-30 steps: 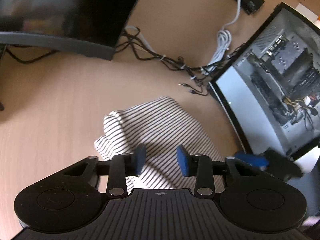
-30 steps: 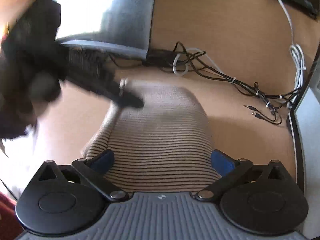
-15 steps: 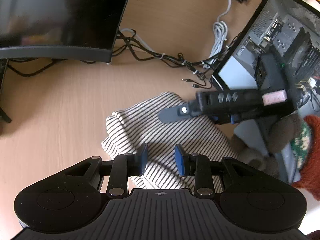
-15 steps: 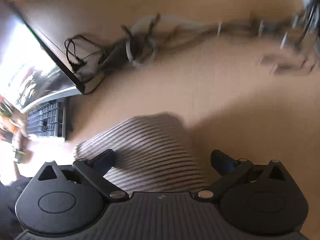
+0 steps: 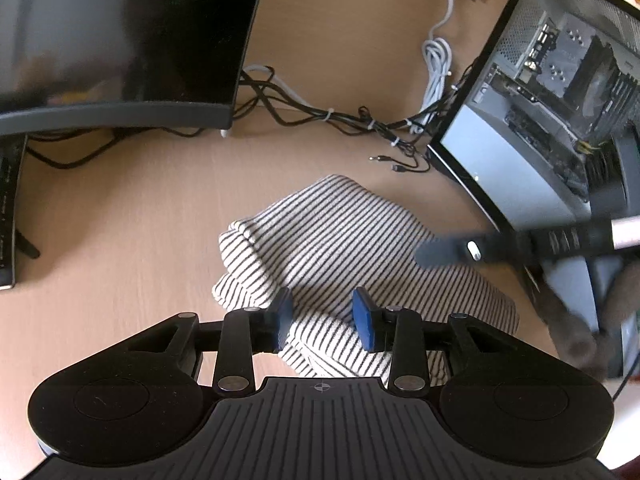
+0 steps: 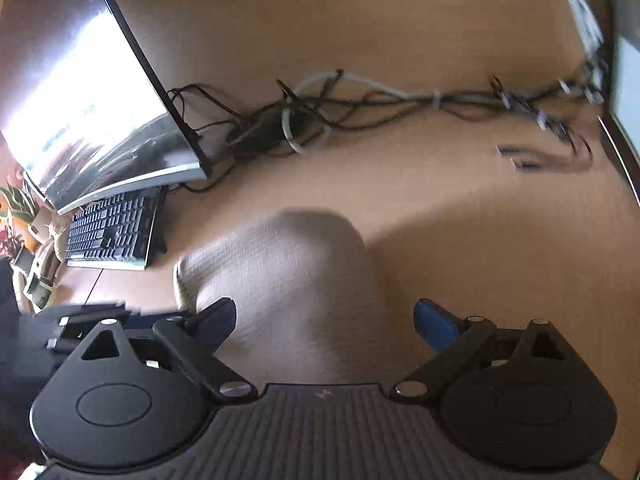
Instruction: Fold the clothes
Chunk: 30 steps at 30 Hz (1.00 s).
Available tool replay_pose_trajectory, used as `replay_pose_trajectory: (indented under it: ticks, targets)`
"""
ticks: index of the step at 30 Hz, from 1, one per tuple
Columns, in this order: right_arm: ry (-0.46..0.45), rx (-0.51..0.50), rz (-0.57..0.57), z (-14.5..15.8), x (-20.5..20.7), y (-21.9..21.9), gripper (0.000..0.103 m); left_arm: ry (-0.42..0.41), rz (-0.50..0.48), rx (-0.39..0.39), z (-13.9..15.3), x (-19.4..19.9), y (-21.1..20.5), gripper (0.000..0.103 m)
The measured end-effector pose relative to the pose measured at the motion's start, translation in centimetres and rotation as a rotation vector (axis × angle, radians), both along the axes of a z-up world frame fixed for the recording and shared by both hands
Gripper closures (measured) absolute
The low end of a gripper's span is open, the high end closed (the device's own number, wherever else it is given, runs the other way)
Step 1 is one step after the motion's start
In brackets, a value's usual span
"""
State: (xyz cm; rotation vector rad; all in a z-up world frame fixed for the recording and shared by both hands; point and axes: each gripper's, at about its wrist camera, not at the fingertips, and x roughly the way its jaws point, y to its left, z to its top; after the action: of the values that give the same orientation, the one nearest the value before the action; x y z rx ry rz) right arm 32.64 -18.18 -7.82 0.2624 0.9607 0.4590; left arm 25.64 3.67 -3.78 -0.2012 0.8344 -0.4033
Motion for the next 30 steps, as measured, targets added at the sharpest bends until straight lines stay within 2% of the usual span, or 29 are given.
replay_pose_trajectory:
  ticks: [4,7,11,13,14,16,17,18,22,24,25,28,30]
  targets:
    - [0.063,0.002,-0.055,-1.5,-2.7,-0.9,0.006,0.012,-0.01,-0.035,-0.5,0.2,0.6,0.065]
    - [0.009,-0.01,-0.075,-0.3,-4.6,0.1,0.011,0.019,-0.015,-0.052,-0.8,0.4,1.1,0.065]
    - [-0.064,-0.087,-0.075,1.1,-6.4,1.7,0.013,0.038,-0.031,-0.087,-1.1,0.9,1.8,0.063]
    - [-0.06,-0.196,-0.087,0.0,-6.6,2.6,0.011,0.035,-0.049,-0.098,-1.2,0.9,1.7,0.063]
    - [-0.062,-0.232,-0.098,-0.5,-6.7,2.9,0.007,0.029,-0.05,-0.095,-1.1,0.8,1.6,0.063]
    - [-0.064,-0.236,-0.132,-0.3,-6.9,2.9,0.006,0.016,-0.04,-0.097,-0.7,0.4,1.7,0.063]
    - [-0.061,-0.241,-0.147,-0.1,-7.0,3.0,0.006,0.019,-0.017,-0.107,-0.4,0.0,1.9,0.06]
    - [-0.065,-0.255,-0.152,0.0,-7.1,3.1,0.006,0.022,0.007,-0.118,-0.1,-0.4,2.1,0.054]
    - [-0.131,-0.36,-0.083,0.2,-7.7,4.5,0.006,0.035,0.092,-0.162,0.7,-2.3,2.4,0.043]
    - [-0.138,-0.363,-0.06,0.3,-7.4,4.5,0.006,0.048,0.122,-0.163,0.4,-2.7,1.8,0.034]
    - [-0.142,-0.364,-0.046,0.3,-7.3,4.5,0.006,0.055,0.137,-0.163,0.3,-2.9,1.5,0.033]
    - [-0.183,-0.369,0.036,0.5,-7.1,4.4,0.006,0.074,0.181,-0.163,-0.2,-3.5,0.5,0.036]
    - [-0.192,-0.345,0.09,0.8,-6.7,3.9,0.006,0.087,0.211,-0.163,-0.4,-4.0,-0.1,0.045]
